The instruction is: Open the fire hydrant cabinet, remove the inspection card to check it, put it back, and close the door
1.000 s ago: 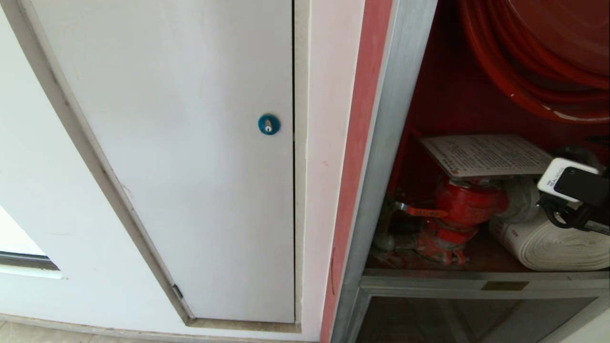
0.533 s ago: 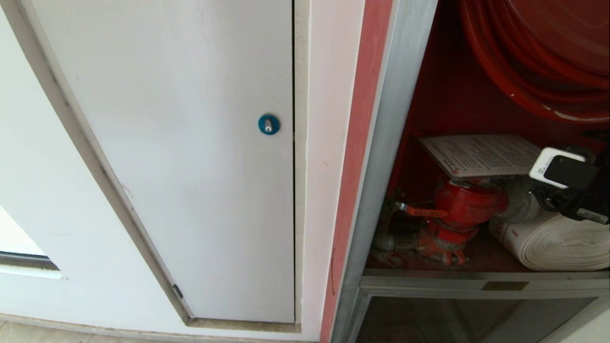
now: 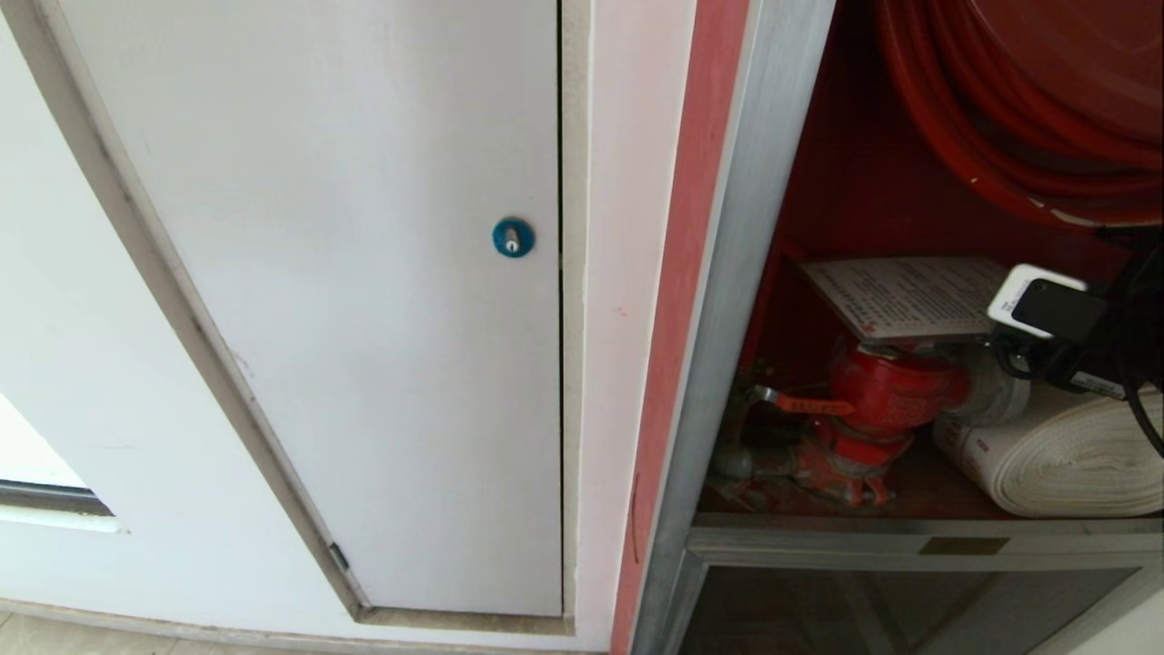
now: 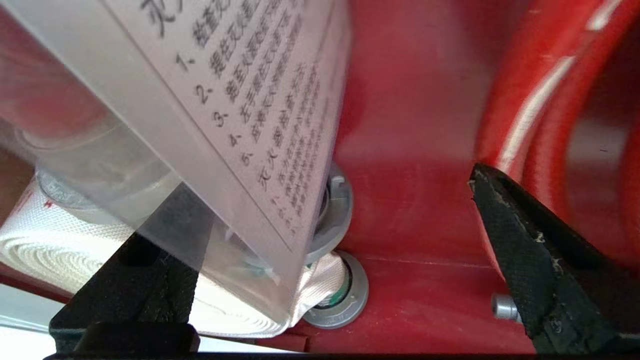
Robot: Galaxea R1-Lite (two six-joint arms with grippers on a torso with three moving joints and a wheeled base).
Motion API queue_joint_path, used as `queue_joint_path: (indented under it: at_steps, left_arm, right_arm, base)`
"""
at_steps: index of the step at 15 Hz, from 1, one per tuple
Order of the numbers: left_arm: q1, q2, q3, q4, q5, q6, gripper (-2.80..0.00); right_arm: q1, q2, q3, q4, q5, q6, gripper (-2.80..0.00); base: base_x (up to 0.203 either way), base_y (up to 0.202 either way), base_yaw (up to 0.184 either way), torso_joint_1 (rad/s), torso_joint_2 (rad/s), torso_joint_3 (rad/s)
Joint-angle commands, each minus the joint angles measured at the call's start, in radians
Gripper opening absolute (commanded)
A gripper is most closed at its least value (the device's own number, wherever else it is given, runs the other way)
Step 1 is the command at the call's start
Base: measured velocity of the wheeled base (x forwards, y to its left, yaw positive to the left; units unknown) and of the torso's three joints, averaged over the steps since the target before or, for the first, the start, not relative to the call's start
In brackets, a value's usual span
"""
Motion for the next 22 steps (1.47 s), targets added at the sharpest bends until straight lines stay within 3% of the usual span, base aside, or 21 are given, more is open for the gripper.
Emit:
queue_joint_path:
  at_steps: [1, 8, 9, 22]
  left_arm:
    - [0.000, 0.001, 0.020, -0.001, 0.001, 0.000, -2.80]
    - [0.000, 0.001, 0.020, -0.001, 0.000, 0.000, -2.80]
    - [0.000, 0.001, 0.020, -0.001, -0.001, 0.000, -2.80]
    - [0.000, 0.001, 0.020, -0.001, -0.001, 0.000, -2.80]
  right_arm:
    - [-0.010, 0.006, -0.001, -0.004, -0.002, -0.009, 0.00]
    - [-0.031, 0.010, -0.006, -0.006, 0.006, -0.016, 0.00]
    - [-0.031, 0.010, -0.006, -0.004, 0.006, -0.016, -2.80]
    - [-0.031, -0.013, 0.009, -0.006, 0.015, -0.016, -2.80]
  base:
    - [0.000, 0.000, 0.000, 0.000, 0.00, 0.000]
    - [0.000, 0.000, 0.000, 0.000, 0.00, 0.000]
    - [0.000, 0.000, 0.000, 0.000, 0.00, 0.000]
    - [0.000, 0.000, 0.000, 0.000, 0.00, 0.000]
